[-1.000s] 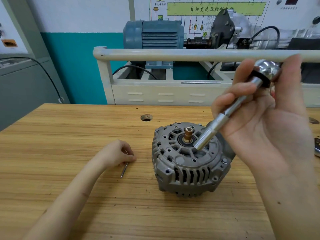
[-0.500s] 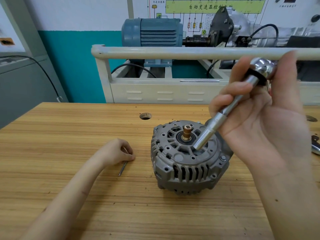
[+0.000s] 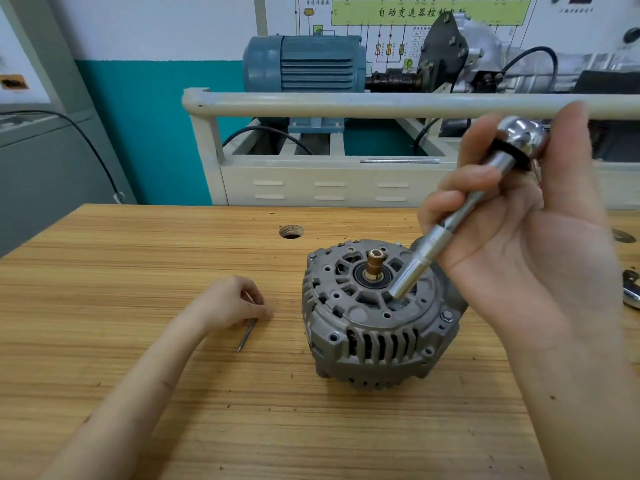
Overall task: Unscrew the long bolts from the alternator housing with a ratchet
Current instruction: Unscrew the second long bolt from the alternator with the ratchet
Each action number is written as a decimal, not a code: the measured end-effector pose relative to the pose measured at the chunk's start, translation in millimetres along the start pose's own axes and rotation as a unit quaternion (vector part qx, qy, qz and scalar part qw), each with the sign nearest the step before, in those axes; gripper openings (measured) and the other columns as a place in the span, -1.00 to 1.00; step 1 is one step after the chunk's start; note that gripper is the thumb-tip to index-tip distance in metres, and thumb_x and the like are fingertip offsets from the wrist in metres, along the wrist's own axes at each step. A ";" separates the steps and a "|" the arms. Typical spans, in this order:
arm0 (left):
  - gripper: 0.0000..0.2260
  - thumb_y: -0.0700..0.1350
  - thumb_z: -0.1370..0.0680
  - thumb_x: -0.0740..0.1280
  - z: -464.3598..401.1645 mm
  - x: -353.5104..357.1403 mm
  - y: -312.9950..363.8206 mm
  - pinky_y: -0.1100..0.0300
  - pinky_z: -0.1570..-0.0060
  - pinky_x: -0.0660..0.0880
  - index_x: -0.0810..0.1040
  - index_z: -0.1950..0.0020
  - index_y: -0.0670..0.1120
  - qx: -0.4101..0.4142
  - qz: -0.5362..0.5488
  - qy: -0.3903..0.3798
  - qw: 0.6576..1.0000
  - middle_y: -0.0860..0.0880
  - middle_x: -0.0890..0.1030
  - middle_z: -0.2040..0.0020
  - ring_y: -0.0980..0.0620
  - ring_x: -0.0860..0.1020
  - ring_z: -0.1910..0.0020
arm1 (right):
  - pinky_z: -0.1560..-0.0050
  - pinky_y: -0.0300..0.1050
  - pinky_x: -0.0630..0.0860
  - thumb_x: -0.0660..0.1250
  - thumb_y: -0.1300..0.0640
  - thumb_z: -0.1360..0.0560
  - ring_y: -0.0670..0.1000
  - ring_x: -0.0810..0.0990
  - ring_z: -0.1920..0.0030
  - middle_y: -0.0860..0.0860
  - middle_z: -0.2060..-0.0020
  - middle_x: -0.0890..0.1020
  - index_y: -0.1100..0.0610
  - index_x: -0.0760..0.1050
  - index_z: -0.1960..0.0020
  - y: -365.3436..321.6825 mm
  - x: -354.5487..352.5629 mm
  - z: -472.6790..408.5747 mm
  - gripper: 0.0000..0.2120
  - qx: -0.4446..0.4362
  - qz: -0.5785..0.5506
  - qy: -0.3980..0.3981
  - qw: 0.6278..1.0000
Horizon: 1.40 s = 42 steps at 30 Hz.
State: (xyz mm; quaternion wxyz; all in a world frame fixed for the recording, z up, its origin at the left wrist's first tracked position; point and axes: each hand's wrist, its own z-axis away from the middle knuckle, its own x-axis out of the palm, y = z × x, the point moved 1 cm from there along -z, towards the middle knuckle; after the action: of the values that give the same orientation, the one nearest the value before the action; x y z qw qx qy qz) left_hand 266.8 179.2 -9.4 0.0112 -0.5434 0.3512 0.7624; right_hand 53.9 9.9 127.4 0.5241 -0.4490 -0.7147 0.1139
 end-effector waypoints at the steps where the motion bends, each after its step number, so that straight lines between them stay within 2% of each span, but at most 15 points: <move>1: -0.85 0.03 -0.40 0.43 0.8 -0.4 0.9 0.31 0.36 0.39 0.54 0.19 -0.01 0.002 -0.011 0.020 1.000 0.04 0.58 0.22 0.15 0.50 0.28 | 0.33 -0.30 0.50 0.14 -0.07 -0.44 -0.17 0.53 0.44 -0.07 0.33 0.64 0.11 0.54 0.28 0.6 0.3 -1.7 -0.68 -0.012 -0.055 0.015 0.998; 3: -0.86 0.04 -0.45 0.38 4.4 -2.4 6.5 0.32 0.32 0.38 0.53 0.14 -0.02 0.024 -0.002 0.086 0.996 0.09 0.55 0.22 0.17 0.49 0.22 | 0.35 -0.30 0.49 0.20 -0.07 -0.37 -0.15 0.53 0.46 -0.04 0.31 0.65 0.12 0.55 0.29 -2.6 1.5 -2.6 -0.71 -0.026 -0.063 0.018 0.998; 5: -0.88 0.03 -0.49 0.33 11.3 -6.7 19.4 0.35 0.27 0.36 0.54 0.11 -0.01 0.070 0.042 0.154 0.985 0.12 0.54 0.22 0.19 0.49 0.19 | 0.36 -0.29 0.48 0.21 -0.06 -0.35 -0.14 0.53 0.46 -0.04 0.33 0.64 0.12 0.53 0.23 -7.0 -3.6 -3.5 -0.74 -0.023 -0.017 0.037 0.999; 7: -0.94 0.01 -0.50 0.31 23.6 -12.1 38.3 0.42 0.26 0.32 0.52 0.16 0.07 0.123 0.085 0.189 0.970 0.20 0.53 0.22 0.28 0.47 0.19 | 0.36 -0.29 0.47 0.21 -0.06 -0.36 -0.14 0.52 0.46 -0.04 0.35 0.63 0.13 0.48 0.18 -9.7 -9.6 -5.2 -0.74 -0.016 0.038 0.069 0.997; 9: -0.91 0.00 -0.50 0.30 38.4 -15.9 57.0 0.45 0.26 0.32 0.48 0.21 0.15 0.169 0.106 0.200 0.959 0.25 0.53 0.23 0.34 0.48 0.19 | 0.38 -0.29 0.46 0.20 -0.05 -0.37 -0.12 0.51 0.46 -0.03 0.37 0.62 0.13 0.46 0.17 -11.0 -17.9 -6.0 -0.75 -0.006 0.093 0.101 0.991; 13: -0.95 -0.05 -0.49 0.30 63.2 -21.0 90.1 0.46 0.17 0.34 0.52 0.14 0.11 0.238 0.106 0.217 0.941 0.25 0.53 0.17 0.32 0.48 0.12 | 0.36 -0.26 0.48 0.21 -0.04 -0.39 -0.10 0.53 0.43 -0.03 0.36 0.63 0.10 0.54 0.24 -15.0 -32.2 -0.9 -0.76 0.004 0.158 0.105 0.982; 16: -0.89 -0.04 -0.47 0.30 80.7 -24.3 114.4 0.52 0.12 0.35 0.48 0.18 0.19 0.279 0.115 0.218 0.928 0.27 0.53 0.17 0.36 0.47 0.09 | 0.37 -0.26 0.48 0.21 -0.03 -0.40 -0.09 0.54 0.43 -0.01 0.36 0.63 0.10 0.57 0.25 -16.3 -38.9 6.0 -0.75 0.016 0.149 0.087 0.985; 19: -0.92 -0.01 -0.44 0.30 97.6 -24.4 133.9 0.61 0.11 0.29 0.47 0.19 0.20 0.319 0.119 0.224 0.913 0.29 0.52 0.20 0.47 0.43 0.09 | 0.37 -0.27 0.49 0.22 -0.02 -0.40 -0.09 0.54 0.43 0.00 0.35 0.64 0.13 0.53 0.20 -14.3 -40.1 9.9 -0.77 0.027 0.138 0.068 0.988; 25: -0.94 0.00 -0.46 0.35 108.7 -19.6 163.4 0.38 0.05 0.43 0.52 0.15 0.18 0.369 0.141 0.168 0.903 0.20 0.57 0.18 0.29 0.51 0.11 | 0.33 -0.27 0.50 0.20 0.00 -0.42 -0.08 0.55 0.41 -0.01 0.35 0.63 0.14 0.51 0.18 -7.7 -37.8 8.4 -0.78 0.041 0.148 0.037 0.987; 28: -0.95 0.03 -0.42 0.34 103.8 -14.6 178.7 0.38 0.04 0.44 0.55 0.14 0.18 0.360 0.135 0.095 0.918 0.22 0.59 0.19 0.31 0.52 0.09 | 0.33 -0.24 0.52 0.21 0.00 -0.43 -0.07 0.56 0.39 0.01 0.33 0.64 0.14 0.51 0.15 -8.4 -40.4 7.7 -0.78 0.043 0.141 0.014 0.989; 32: -0.92 0.06 -0.37 0.38 93.2 -9.6 186.9 0.20 -0.08 0.42 0.59 0.15 0.15 0.328 0.152 0.027 0.932 0.25 0.61 0.18 0.31 0.53 0.06 | 0.28 -0.21 0.52 0.30 -0.05 -0.33 -0.05 0.58 0.30 0.00 0.31 0.64 0.12 0.57 0.19 -13.7 -48.8 4.9 -0.75 0.048 0.154 0.013 0.987; 35: -0.87 0.04 -0.39 0.38 90.0 -3.2 188.3 0.26 -0.15 0.38 0.58 0.08 0.20 0.344 0.137 -0.007 0.929 0.30 0.60 0.09 0.36 0.51 -0.02 | 0.16 -0.17 0.52 0.36 -0.08 -0.29 -0.05 0.59 0.19 -0.02 0.28 0.64 0.07 0.62 0.22 -16.0 -54.9 3.0 -0.77 0.057 0.159 -0.006 0.986; 38: -0.88 -0.03 -0.44 0.38 89.1 5.8 188.7 0.30 -0.07 0.43 0.64 0.05 0.06 0.380 0.131 -0.004 0.916 0.17 0.65 0.07 0.29 0.56 0.02 | 0.10 -0.16 0.52 0.47 -0.12 -0.26 -0.03 0.58 0.10 -0.02 0.18 0.65 0.06 0.62 0.18 -14.4 -55.9 2.5 -0.73 0.045 0.161 -0.060 0.984; 40: -0.95 -0.08 -0.45 0.39 88.6 9.2 188.2 0.29 0.05 0.47 0.65 0.18 -0.02 0.396 0.150 0.008 0.906 0.10 0.67 0.20 0.22 0.59 0.14 | 0.12 -0.16 0.53 0.51 -0.09 -0.22 -0.02 0.59 0.09 0.00 0.15 0.66 0.05 0.61 0.19 -12.6 -55.6 3.0 -0.73 0.033 0.150 -0.077 0.985; 42: -0.87 -0.10 -0.43 0.41 88.7 11.8 188.0 0.32 0.16 0.45 0.63 0.29 -0.11 0.405 0.156 0.029 0.901 0.08 0.64 0.32 0.19 0.58 0.25 | 0.14 -0.16 0.53 0.53 -0.06 -0.20 0.00 0.60 0.10 0.02 0.16 0.67 0.02 0.60 0.21 -11.9 -54.9 3.7 -0.76 0.019 0.143 -0.080 0.986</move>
State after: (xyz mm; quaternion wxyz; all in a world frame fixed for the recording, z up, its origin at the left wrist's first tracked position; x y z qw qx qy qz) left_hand 114.2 81.8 93.5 0.1006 -0.4525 0.7099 0.5303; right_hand 47.2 -37.5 97.9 0.4524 -0.5255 -0.6805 0.2369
